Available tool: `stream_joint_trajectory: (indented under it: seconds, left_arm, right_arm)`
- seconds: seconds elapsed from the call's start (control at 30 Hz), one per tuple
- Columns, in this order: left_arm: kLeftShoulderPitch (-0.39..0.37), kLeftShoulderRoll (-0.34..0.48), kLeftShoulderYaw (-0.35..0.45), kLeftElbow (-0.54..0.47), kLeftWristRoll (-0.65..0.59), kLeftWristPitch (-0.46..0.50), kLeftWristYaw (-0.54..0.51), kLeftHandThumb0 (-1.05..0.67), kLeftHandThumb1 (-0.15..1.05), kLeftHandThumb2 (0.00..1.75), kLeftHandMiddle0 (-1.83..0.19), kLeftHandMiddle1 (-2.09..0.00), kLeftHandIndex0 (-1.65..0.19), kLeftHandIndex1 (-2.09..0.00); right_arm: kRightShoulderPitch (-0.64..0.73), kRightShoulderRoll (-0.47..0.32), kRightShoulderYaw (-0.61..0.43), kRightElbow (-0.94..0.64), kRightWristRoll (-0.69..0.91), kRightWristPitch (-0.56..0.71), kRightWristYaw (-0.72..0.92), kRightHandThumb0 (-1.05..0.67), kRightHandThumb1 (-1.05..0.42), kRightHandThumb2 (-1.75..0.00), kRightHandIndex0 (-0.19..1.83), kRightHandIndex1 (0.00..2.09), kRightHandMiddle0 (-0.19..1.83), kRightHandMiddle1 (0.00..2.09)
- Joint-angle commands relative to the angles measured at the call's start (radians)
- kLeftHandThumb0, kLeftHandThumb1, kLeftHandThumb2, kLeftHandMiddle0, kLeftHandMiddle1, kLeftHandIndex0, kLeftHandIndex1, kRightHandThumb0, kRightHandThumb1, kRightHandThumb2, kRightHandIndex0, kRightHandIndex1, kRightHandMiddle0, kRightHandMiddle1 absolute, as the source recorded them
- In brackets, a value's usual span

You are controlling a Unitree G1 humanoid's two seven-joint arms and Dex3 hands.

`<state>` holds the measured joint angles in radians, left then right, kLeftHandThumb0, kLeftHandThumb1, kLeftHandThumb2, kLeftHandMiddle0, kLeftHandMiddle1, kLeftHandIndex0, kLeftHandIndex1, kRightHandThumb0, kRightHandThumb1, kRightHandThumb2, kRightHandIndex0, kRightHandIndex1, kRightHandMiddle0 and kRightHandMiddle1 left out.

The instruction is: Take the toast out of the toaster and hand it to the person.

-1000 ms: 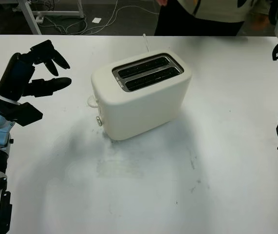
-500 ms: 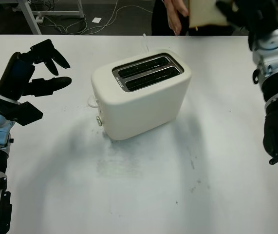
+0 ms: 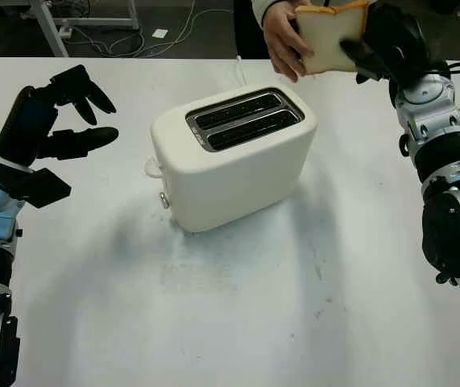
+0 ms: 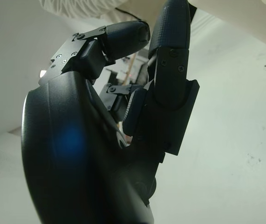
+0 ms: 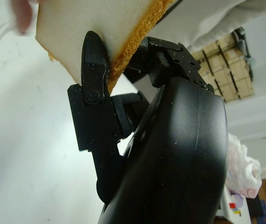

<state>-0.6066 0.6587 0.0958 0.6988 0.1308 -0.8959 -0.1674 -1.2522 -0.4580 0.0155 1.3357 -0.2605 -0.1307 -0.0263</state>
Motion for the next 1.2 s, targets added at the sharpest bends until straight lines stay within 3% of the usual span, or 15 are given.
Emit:
stream_joint_trajectory:
  seconds: [0.0, 0.23, 0.9, 0.97, 1.0, 1.03, 1.1, 1.13, 1.17]
  left_arm:
    - [0.005, 0.007, 0.007, -0.001, -0.002, -0.003, -0.003, -0.78, 0.92, 0.2, -0.59, -1.61, -0.46, -1.44]
    - [0.009, 0.008, 0.008, -0.001, -0.001, -0.006, 0.0, -0.78, 0.92, 0.2, -0.59, -1.61, -0.46, -1.44]
    - [0.018, 0.007, 0.012, -0.002, 0.0, -0.002, 0.004, -0.79, 0.92, 0.22, -0.57, -1.61, -0.45, -1.43]
    - [0.018, 0.007, 0.012, -0.001, 0.0, -0.004, 0.005, -0.78, 0.92, 0.22, -0.58, -1.61, -0.45, -1.43]
    - [0.018, 0.007, 0.012, 0.0, 0.002, -0.006, 0.006, -0.78, 0.92, 0.22, -0.57, -1.61, -0.45, -1.42]
    - [0.018, 0.008, 0.011, -0.002, 0.004, -0.004, 0.007, -0.78, 0.92, 0.22, -0.57, -1.61, -0.45, -1.42]
    - [0.02, 0.008, 0.012, -0.005, 0.001, 0.001, 0.003, -0.78, 0.92, 0.23, -0.57, -1.61, -0.45, -1.42]
    - [0.021, 0.007, 0.012, -0.006, -0.002, 0.002, 0.002, -0.79, 0.92, 0.23, -0.57, -1.61, -0.45, -1.42]
    - [0.023, 0.007, 0.013, -0.008, -0.003, 0.005, 0.002, -0.79, 0.92, 0.23, -0.57, -1.61, -0.45, -1.42]
  right_arm:
    - [0.021, 0.013, 0.004, 0.005, -0.007, 0.022, -0.002, -0.28, -0.92, -0.36, 0.75, 1.75, 0.43, 1.75]
    - [0.055, 0.03, -0.011, 0.008, 0.007, 0.01, 0.031, -0.19, -0.92, -0.4, 0.62, 1.75, 0.36, 1.75]
    - [0.075, 0.038, 0.004, 0.008, -0.007, -0.002, 0.032, -0.25, -0.92, -0.42, 0.69, 1.75, 0.46, 1.75]
    - [0.081, 0.041, -0.008, 0.005, 0.002, -0.021, 0.012, -0.27, -0.92, -0.37, 0.69, 1.75, 0.47, 1.75]
    - [0.085, 0.043, -0.015, 0.004, 0.007, -0.031, 0.0, -0.32, -0.92, -0.29, 0.63, 1.75, 0.51, 1.64]
    - [0.086, 0.044, -0.019, 0.003, 0.008, -0.035, -0.008, -0.45, -0.92, -0.16, 0.58, 1.37, 0.55, 1.18]
    - [0.083, 0.037, 0.008, 0.0, -0.021, -0.039, 0.005, -0.61, -0.92, -0.06, 0.58, 0.65, 0.62, 0.46]
    - [0.08, 0.031, 0.027, -0.004, -0.039, -0.045, 0.02, -0.74, -0.92, -0.05, 0.42, 0.28, 0.43, 0.19]
    - [0.08, 0.025, 0.038, -0.008, -0.045, -0.057, 0.038, -0.8, -0.92, -0.04, 0.33, 0.14, 0.32, 0.1]
